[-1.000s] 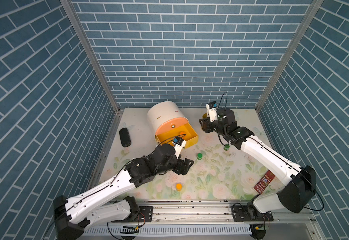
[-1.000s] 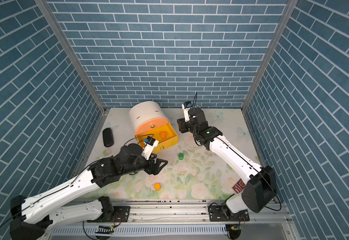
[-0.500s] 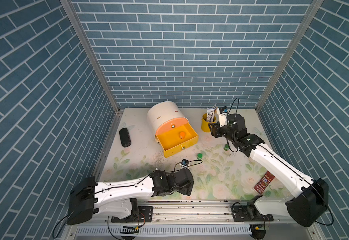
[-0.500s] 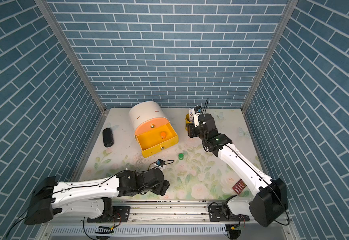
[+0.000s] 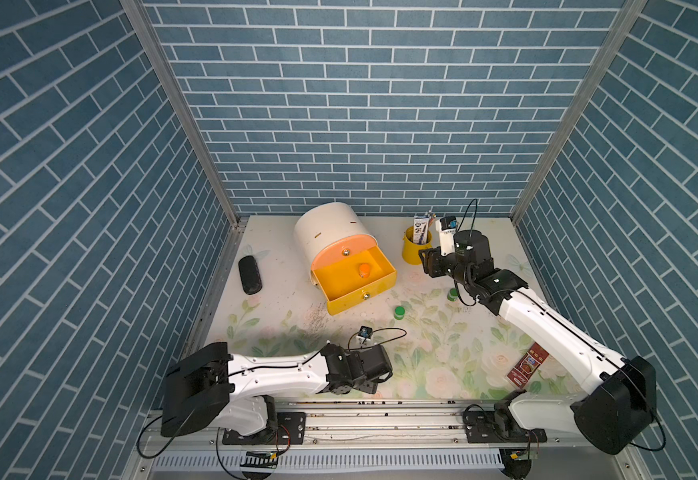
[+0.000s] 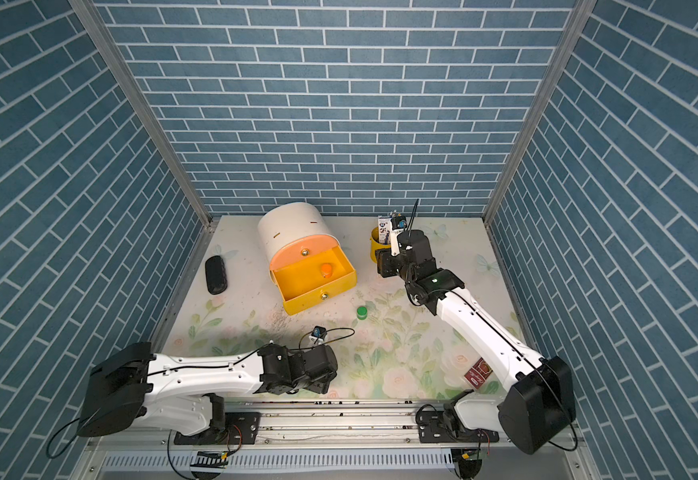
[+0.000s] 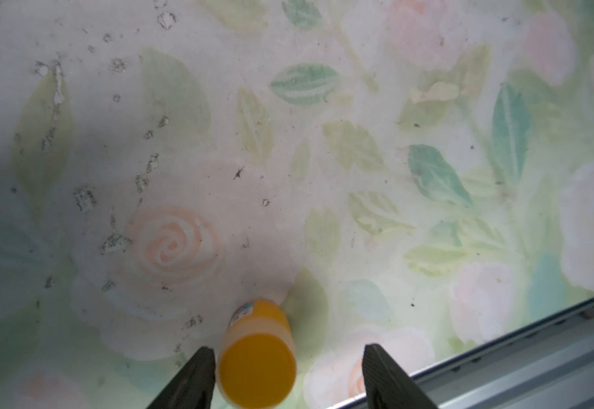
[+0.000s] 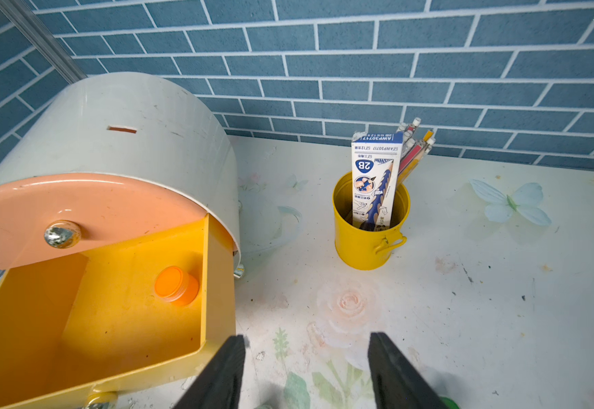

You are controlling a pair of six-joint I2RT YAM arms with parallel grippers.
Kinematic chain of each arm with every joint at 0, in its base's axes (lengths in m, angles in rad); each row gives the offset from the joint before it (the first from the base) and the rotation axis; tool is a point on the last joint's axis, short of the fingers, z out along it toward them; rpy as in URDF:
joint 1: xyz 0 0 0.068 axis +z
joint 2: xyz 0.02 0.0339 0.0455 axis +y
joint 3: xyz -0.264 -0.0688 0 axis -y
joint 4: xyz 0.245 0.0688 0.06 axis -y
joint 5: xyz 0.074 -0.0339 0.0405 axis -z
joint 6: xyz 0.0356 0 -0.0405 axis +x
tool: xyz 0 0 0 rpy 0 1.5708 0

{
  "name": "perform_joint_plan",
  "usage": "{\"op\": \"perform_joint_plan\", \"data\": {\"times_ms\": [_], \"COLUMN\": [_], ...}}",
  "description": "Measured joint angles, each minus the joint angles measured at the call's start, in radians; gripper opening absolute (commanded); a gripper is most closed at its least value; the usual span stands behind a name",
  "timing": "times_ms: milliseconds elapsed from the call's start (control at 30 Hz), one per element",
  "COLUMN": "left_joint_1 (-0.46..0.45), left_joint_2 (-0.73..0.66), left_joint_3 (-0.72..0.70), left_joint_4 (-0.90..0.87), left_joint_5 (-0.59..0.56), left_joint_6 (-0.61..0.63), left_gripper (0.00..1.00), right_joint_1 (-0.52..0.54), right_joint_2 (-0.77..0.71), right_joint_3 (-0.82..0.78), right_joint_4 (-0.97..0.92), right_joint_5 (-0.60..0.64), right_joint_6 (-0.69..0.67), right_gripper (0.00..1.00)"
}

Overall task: Put the paint cans in the drawer according to color
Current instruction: Pick up the paint can at the center of the board.

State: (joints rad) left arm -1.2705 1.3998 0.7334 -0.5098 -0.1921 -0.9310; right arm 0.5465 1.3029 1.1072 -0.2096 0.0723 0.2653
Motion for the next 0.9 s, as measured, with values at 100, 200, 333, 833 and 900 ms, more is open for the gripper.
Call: {"op": "perform_joint_plan", "data": {"times_ms": [100, 200, 333, 833, 900], "left_joint_1": [0.000, 0.000, 0.000, 0.014, 0.037], "left_joint_2": [0.037, 0.051, 0.071, 0.062, 0.042], "left_joint_3": [0.003, 0.005, 0.014, 0.213, 0.263], "left_joint_4": [-0.001, -0.001, 0.000, -0.139, -0.164], "left_joint_5": [-0.008, -0.008, -0.009, -0.054, -0.053], "left_joint_6": [0.001, 0.003, 0.007, 0.117, 0.151], "left_gripper": [0.70, 0.65, 0.50, 0.30, 0.28], "right_joint_1": [-0.002, -0.004, -0.006, -0.029, -0.029], "right_joint_2": [-0.005, -0.009, -0.011, -0.071, -0.101], "right_joint_3": [-0.017, -0.024, -0.025, -0.071, -0.090], "right_joint_4": [0.001, 0.001, 0.001, 0.024, 0.043], "right_joint_5": [0.003, 0.004, 0.004, -0.022, -0.041], "right_joint_6": [0.000, 0.000, 0.000, 0.000, -0.002], "right_gripper": [0.61, 0.61, 0.61, 0.61, 0.61]}}
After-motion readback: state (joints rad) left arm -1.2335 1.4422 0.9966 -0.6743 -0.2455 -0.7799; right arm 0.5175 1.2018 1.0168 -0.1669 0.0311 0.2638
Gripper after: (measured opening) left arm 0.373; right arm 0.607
